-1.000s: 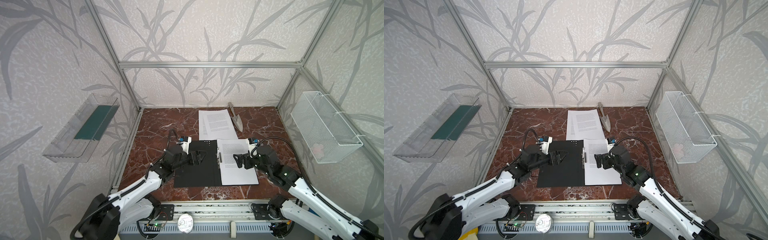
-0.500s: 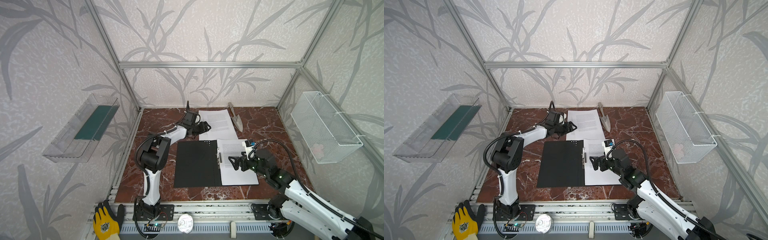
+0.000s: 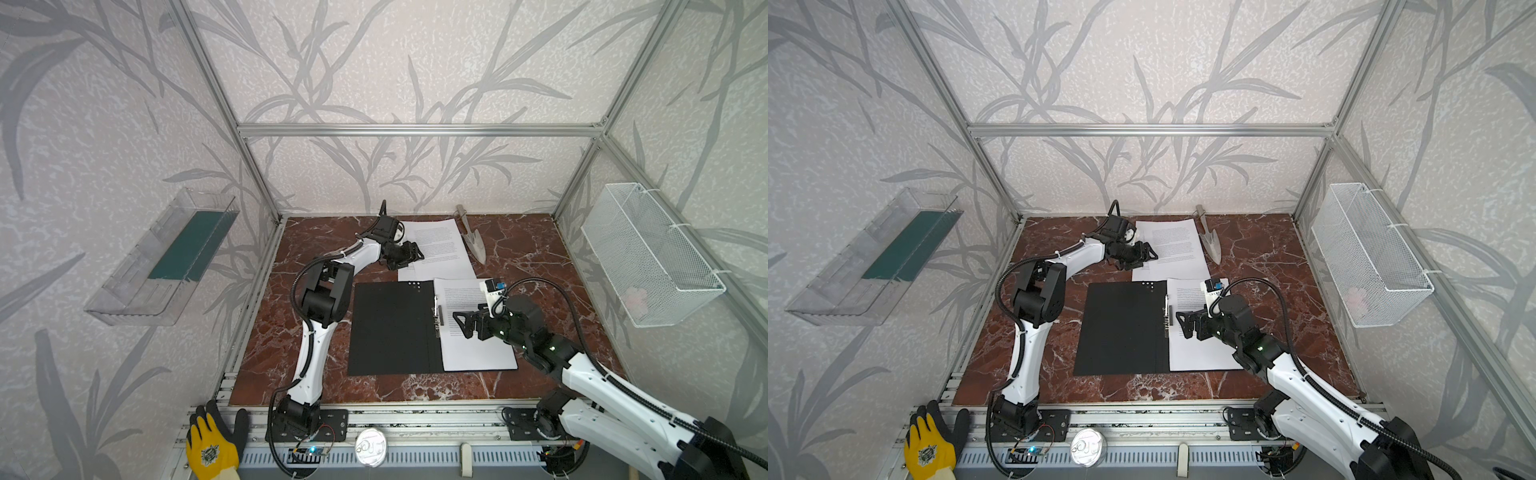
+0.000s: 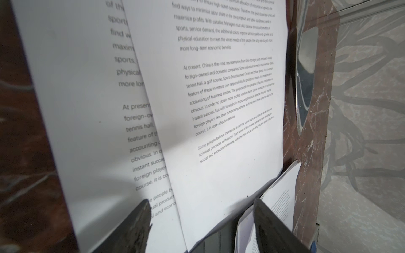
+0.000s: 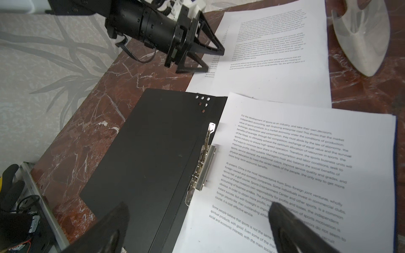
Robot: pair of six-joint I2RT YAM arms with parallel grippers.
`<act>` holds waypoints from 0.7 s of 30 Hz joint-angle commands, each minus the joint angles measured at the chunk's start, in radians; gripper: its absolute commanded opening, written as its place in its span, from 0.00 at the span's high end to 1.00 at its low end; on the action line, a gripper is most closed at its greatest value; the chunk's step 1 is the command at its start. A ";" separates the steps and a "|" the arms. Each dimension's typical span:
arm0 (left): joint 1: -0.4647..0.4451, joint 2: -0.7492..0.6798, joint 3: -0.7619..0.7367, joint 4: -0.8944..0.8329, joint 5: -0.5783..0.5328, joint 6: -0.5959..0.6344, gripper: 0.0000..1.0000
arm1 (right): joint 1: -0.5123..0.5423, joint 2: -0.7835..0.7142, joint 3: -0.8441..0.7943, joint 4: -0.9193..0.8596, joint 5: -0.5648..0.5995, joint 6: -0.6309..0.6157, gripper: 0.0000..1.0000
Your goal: Put the files into the folder
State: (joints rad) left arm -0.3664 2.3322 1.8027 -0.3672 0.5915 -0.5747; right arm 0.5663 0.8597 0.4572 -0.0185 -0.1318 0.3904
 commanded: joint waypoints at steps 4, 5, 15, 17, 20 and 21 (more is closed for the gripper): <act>-0.005 0.049 0.060 -0.022 0.078 0.010 0.27 | -0.025 -0.060 -0.031 0.030 -0.003 0.018 0.01; -0.005 0.056 0.066 -0.018 0.088 0.006 0.27 | -0.026 -0.059 -0.031 0.031 -0.006 0.018 0.01; -0.005 0.095 0.085 0.169 0.237 -0.094 0.27 | -0.027 -0.035 -0.027 0.042 -0.025 0.017 0.01; -0.006 0.097 0.086 0.223 0.267 -0.122 0.27 | -0.027 -0.033 -0.027 0.043 -0.026 0.015 0.01; -0.009 0.099 0.080 0.324 0.316 -0.169 0.27 | -0.026 -0.030 -0.028 0.046 -0.029 0.015 0.01; -0.009 0.102 0.080 0.351 0.329 -0.183 0.27 | -0.026 -0.028 -0.028 0.046 -0.028 0.015 0.01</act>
State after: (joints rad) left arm -0.3679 2.4161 1.8648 -0.1528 0.8387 -0.6971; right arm 0.5419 0.8284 0.4335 -0.0025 -0.1493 0.4004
